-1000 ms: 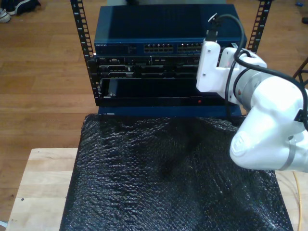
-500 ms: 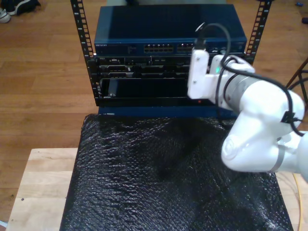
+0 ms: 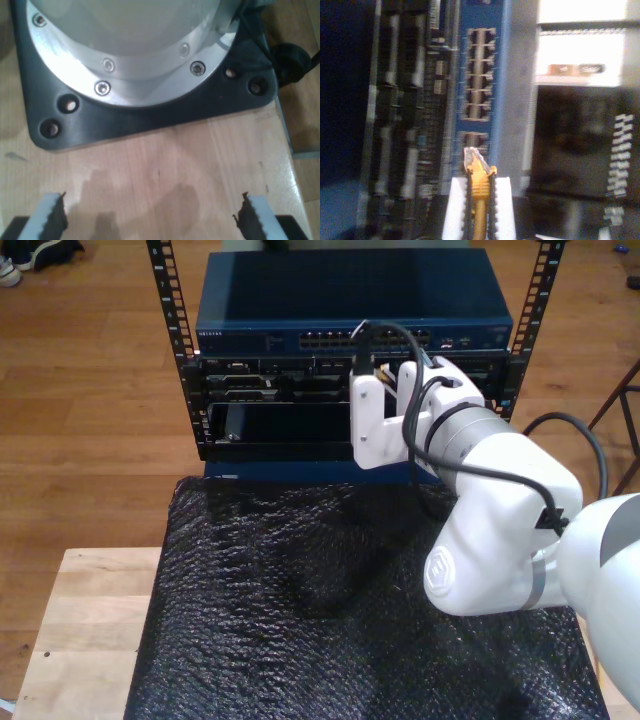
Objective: Grab the cable and plug it in
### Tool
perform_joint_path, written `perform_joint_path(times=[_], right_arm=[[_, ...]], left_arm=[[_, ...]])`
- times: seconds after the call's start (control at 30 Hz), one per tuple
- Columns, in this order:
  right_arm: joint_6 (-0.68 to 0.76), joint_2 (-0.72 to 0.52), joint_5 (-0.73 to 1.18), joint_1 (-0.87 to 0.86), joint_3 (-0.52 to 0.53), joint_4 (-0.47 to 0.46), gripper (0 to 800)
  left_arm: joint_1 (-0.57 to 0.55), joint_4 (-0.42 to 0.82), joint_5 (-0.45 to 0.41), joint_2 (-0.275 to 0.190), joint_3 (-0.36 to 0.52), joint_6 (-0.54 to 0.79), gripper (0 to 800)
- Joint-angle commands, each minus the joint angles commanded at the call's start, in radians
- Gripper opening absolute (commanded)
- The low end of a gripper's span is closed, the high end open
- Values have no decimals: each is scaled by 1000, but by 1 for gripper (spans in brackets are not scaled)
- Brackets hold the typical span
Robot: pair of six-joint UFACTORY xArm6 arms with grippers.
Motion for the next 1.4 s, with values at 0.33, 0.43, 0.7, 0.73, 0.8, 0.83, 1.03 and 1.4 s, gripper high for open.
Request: perform_joint_path(times=[0.33,0.43,0.7,0.73,0.8,0.83,1.03,1.4], right_arm=[[3,25,18,-17,-25,-15,0],[5,25,25,-31,-34,-12,0],[29,80,23,-46,-80,-14,0],[31,92,21,-48,-92,-14,0],[34,117,21,-48,-115,-14,0],[35,126,20,-48,-123,-12,0],[64,167,18,-49,-164,-9,0],[75,206,-52,-51,-183,-8,0]], left_arm=[[0,0,0,0,0,0,800],[0,0,0,0,0,0,800],[0,0,0,2,-2,0,800],[0,0,0,2,-2,0,800],[0,0,0,0,-2,0,800],[0,0,0,0,-2,0,800],[0,0,0,2,-2,0,800],[0,0,0,2,0,0,800]])
